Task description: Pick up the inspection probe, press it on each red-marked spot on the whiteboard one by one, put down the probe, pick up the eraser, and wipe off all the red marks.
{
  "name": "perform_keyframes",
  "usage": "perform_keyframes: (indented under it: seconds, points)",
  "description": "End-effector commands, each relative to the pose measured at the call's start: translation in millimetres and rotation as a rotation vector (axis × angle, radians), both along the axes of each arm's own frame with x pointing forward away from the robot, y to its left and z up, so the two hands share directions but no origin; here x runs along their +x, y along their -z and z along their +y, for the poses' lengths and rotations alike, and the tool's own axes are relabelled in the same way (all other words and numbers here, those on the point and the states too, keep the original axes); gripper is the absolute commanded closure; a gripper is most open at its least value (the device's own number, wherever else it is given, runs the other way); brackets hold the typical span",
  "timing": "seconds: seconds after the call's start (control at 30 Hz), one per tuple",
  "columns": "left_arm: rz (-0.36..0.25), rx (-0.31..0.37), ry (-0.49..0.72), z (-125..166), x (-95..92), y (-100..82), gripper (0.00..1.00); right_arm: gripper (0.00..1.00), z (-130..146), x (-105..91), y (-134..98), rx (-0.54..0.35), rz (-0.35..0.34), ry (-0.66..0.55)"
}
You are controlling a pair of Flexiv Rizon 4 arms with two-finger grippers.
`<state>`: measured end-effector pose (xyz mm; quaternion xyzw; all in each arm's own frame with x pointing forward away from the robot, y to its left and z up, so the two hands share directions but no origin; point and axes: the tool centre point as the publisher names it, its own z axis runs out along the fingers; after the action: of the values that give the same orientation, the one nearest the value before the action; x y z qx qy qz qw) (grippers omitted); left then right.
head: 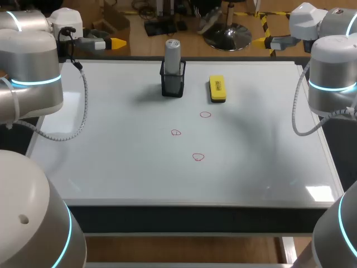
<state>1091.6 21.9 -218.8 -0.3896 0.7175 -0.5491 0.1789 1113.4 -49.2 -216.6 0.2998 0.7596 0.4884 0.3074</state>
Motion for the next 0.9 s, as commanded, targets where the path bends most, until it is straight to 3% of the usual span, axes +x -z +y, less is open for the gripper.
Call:
perform_keyframes:
  seconds: [0.03,0.7,0.9]
  points:
    - [0.003,0.001,0.001,0,0.0,-0.6,0.00,0.00,0,0.5,0,-0.001,0.002,-0.001]
    - [0.003,0.001,0.001,0,0.0,-0.6,0.00,0.00,0,0.5,0,-0.001,0.002,-0.001]
    - [-0.061,0.004,0.216,-15,-4.5,0.9,0.00,0.00,0,0.5,0,-0.001,0.002,-0.001]
